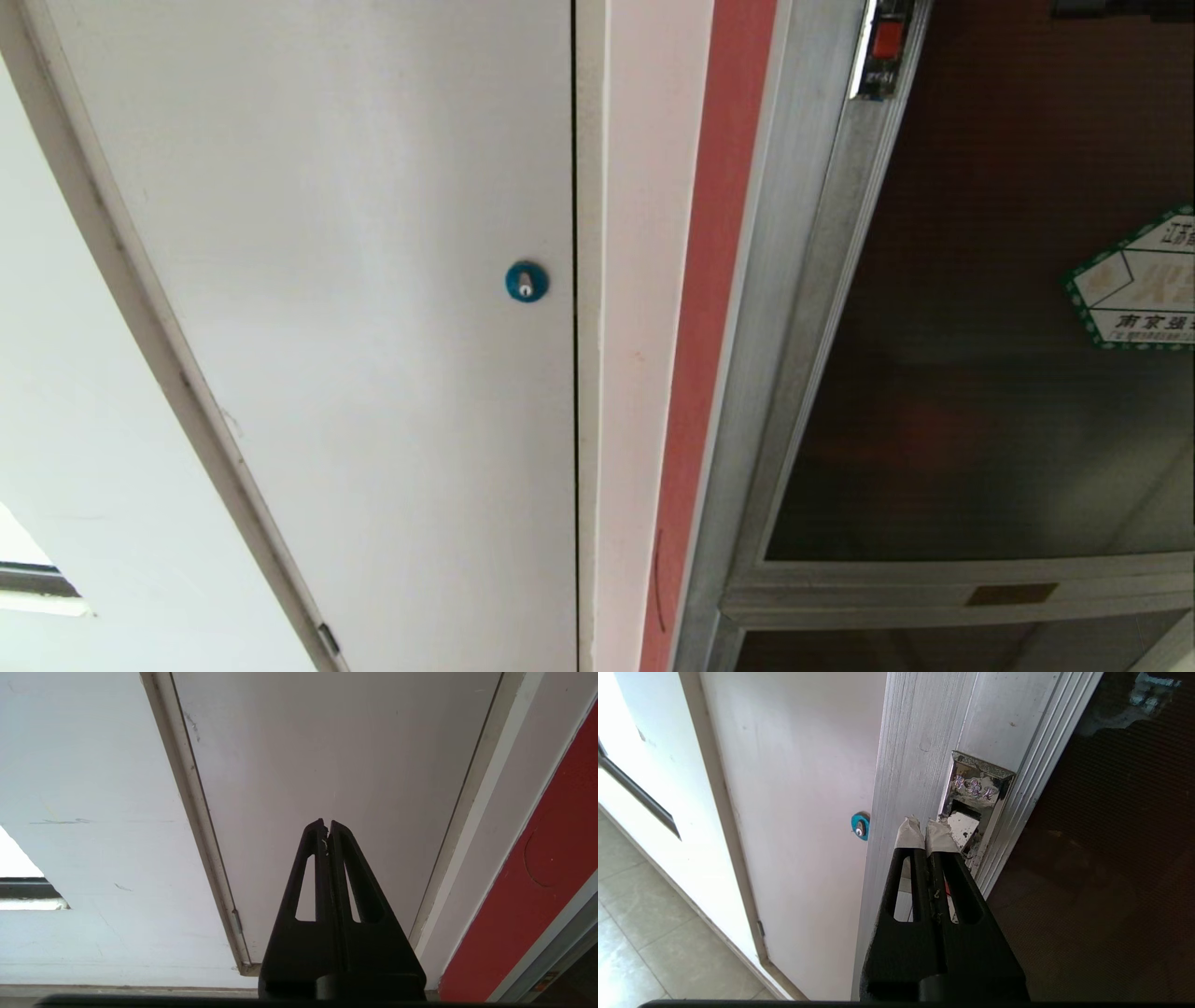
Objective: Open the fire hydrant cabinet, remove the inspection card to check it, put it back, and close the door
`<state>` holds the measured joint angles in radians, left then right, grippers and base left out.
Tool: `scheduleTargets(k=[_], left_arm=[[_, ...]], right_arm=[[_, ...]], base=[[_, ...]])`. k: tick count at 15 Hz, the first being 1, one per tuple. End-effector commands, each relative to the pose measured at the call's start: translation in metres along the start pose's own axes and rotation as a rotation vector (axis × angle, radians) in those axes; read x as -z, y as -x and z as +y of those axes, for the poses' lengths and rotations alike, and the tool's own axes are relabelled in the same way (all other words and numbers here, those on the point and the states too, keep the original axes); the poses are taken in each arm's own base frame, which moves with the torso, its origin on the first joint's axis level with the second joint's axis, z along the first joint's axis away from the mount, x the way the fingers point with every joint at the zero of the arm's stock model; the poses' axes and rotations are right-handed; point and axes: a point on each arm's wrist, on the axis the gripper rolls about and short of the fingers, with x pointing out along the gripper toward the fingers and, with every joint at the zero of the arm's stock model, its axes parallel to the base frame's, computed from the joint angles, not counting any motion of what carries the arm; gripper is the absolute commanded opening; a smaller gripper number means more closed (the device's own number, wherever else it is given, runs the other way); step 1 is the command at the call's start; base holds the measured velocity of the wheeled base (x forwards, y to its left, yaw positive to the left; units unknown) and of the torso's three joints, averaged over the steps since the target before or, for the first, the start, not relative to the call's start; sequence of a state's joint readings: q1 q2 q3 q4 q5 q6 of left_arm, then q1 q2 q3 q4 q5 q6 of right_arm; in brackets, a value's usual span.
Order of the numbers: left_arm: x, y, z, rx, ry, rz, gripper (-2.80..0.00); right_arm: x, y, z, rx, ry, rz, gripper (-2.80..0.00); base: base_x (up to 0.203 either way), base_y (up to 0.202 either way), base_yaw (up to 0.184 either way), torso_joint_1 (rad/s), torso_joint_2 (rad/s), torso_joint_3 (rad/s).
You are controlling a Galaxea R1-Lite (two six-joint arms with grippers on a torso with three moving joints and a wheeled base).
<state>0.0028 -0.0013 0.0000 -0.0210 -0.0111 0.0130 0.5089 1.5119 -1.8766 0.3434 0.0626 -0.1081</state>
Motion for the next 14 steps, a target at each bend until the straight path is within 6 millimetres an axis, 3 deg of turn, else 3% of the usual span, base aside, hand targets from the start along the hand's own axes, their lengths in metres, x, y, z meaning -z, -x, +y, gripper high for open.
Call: scheduleTargets(k=[1,14], left_arm=[[0.002,-0.001,0.0,-0.001,-0.001,0.007,-2.8],[0.002,-0.001,0.0,-0.001,-0.001,0.007,-2.8]], right_arm=[[0.001,-0.001,-0.001,0.002,0.0,0.008,-2.8],[0.013,-0.006,-0.011,0.047,-0.033,0.055,-2.8]], base=[[0.0,0.0,0.0,0.0,0.0,0.0],[0.0,0.0,0.0,0.0,0.0,0.0]])
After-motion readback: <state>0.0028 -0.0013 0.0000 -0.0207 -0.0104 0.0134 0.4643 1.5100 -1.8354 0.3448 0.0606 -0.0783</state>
